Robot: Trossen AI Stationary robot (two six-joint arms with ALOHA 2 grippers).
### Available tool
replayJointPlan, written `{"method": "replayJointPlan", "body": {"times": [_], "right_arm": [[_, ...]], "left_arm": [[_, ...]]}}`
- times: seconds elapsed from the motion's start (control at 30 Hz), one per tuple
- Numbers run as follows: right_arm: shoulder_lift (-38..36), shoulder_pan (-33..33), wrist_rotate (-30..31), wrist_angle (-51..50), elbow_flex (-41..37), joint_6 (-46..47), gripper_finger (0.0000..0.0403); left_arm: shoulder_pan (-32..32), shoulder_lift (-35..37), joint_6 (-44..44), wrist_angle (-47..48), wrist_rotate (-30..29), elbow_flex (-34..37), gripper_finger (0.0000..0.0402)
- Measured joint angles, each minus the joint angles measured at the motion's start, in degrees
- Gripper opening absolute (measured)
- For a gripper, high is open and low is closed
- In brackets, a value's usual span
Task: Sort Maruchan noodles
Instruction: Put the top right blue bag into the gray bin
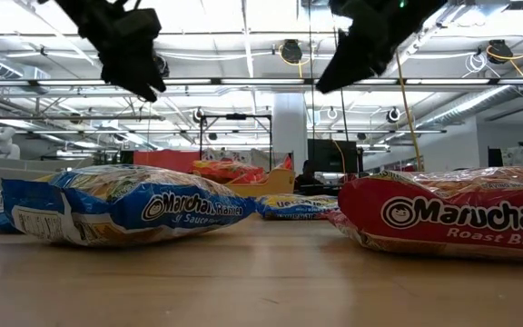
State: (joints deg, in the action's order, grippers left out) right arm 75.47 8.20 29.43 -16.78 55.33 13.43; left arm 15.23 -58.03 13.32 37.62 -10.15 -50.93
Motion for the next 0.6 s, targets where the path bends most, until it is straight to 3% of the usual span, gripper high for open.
{"method": "replayJointPlan", "body": {"times": [0.2,0.47,0.6], "right_arm": [[4.06,-0.82,-3.98,-2.2,0.0,3.0,0.0142],[10.86,-4.67,-4.27,-6.04,0.0,3.61,0.0144],[14.96,-6.03,-6.01,-6.2,0.0,3.81,0.017]], "left_arm": [[-4.9,3.09,-0.1,-4.66,-0.88,7.73,0.0283],[-5.03,3.77,0.87,-2.33,-0.98,8.21,0.0282],[-5.76,3.77,2.35,-1.85,-0.87,8.21,0.0283]]}}
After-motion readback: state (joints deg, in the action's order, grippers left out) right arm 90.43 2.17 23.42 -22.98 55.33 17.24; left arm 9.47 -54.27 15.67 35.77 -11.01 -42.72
